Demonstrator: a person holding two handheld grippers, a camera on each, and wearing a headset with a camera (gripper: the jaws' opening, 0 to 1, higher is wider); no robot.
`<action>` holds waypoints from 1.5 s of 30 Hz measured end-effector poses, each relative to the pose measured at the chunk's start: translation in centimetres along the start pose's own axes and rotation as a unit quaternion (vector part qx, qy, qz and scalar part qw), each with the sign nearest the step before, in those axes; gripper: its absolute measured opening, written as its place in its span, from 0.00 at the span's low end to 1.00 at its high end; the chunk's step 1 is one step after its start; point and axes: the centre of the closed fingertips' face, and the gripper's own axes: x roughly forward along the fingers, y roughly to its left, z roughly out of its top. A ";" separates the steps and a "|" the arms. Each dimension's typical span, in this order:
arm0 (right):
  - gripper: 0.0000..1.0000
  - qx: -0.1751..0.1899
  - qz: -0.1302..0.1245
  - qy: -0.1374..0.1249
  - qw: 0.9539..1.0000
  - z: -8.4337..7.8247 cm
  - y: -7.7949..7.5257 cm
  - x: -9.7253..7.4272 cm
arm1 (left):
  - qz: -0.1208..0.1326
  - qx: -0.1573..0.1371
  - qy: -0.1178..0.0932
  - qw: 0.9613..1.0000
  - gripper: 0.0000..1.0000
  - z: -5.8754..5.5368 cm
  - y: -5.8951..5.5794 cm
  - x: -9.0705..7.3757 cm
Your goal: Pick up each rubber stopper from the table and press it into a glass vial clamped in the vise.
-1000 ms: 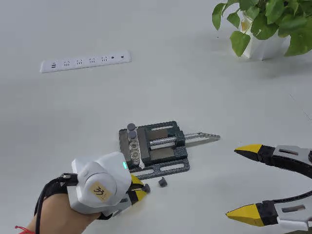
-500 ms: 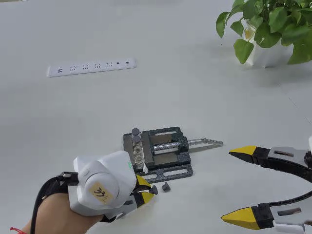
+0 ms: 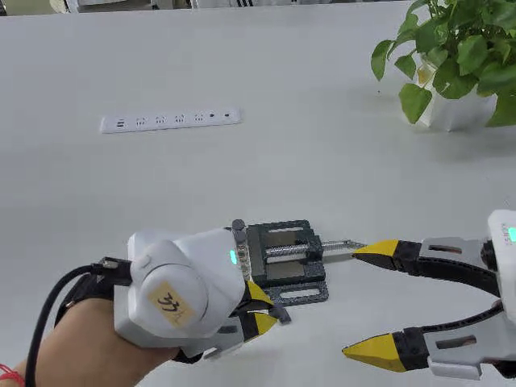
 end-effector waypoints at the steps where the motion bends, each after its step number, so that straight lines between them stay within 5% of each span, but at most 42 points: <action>1: 0.54 0.002 0.002 0.000 1.000 0.3 0.1 0.1 | -0.001 0.003 0.000 1.000 0.03 0.1 -0.2 -0.2; 10: 0.40 -0.029 0.045 0.017 0.998 1.6 1.8 1.8 | -0.013 0.031 -0.002 0.999 0.03 1.8 -1.6 -1.5; 20: 0.24 -0.046 0.078 0.024 0.996 2.1 3.2 2.6 | -0.021 0.049 -0.005 0.999 0.03 2.3 -2.1 -2.1; 45: 0.09 -0.054 0.098 0.036 0.993 1.7 3.7 3.0 | -0.027 0.055 -0.011 0.998 0.03 3.1 -2.4 -2.3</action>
